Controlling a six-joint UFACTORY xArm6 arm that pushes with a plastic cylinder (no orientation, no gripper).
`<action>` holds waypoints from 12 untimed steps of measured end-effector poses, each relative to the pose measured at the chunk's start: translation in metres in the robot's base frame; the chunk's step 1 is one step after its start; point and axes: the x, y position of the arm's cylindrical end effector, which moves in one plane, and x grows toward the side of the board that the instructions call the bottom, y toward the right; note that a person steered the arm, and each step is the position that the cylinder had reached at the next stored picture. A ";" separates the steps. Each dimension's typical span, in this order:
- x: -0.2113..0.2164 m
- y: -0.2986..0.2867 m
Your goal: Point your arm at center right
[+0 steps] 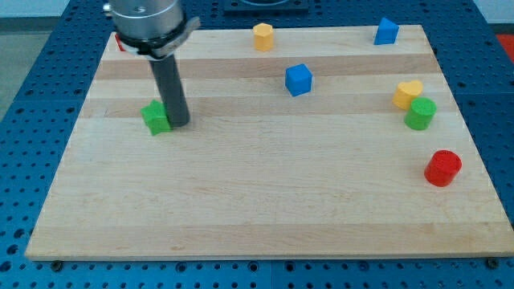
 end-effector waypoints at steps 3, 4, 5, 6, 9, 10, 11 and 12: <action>-0.009 -0.041; -0.008 -0.049; -0.008 -0.048; -0.008 -0.048; 0.031 0.000; 0.031 0.002; 0.031 0.038; 0.031 0.079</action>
